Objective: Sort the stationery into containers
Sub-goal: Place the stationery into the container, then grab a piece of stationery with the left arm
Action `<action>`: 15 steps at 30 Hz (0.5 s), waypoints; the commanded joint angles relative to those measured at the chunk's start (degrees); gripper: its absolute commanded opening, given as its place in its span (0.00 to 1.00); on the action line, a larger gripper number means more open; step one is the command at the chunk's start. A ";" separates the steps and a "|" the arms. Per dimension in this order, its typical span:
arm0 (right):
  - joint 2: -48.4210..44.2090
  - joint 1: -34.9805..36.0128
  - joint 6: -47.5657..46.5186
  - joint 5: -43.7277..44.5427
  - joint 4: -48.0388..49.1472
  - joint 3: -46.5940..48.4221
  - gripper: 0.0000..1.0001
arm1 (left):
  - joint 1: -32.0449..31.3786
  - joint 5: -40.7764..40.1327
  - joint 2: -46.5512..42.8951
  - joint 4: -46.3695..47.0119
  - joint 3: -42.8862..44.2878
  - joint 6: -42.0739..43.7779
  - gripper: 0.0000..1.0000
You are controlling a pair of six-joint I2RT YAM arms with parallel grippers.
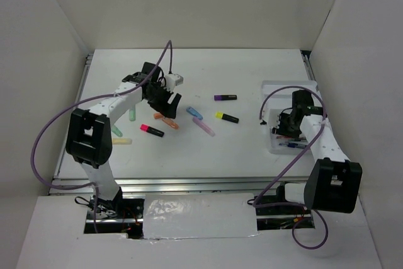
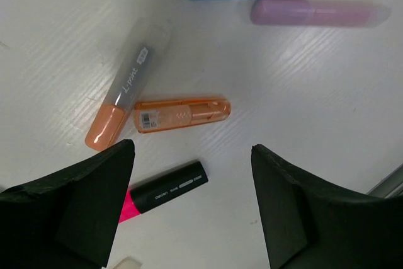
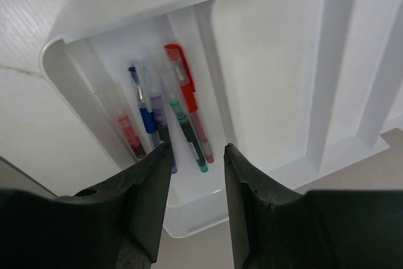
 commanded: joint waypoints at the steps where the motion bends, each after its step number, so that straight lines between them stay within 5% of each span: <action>1: -1.42 0.59 6.06 -5.68 -5.04 6.43 0.46 | -0.56 0.11 0.98 -4.05 -0.88 13.94 0.86; 15: -5.29 0.59 14.34 -16.17 -12.34 13.30 0.46 | -0.30 8.81 8.99 -18.99 9.05 52.47 0.74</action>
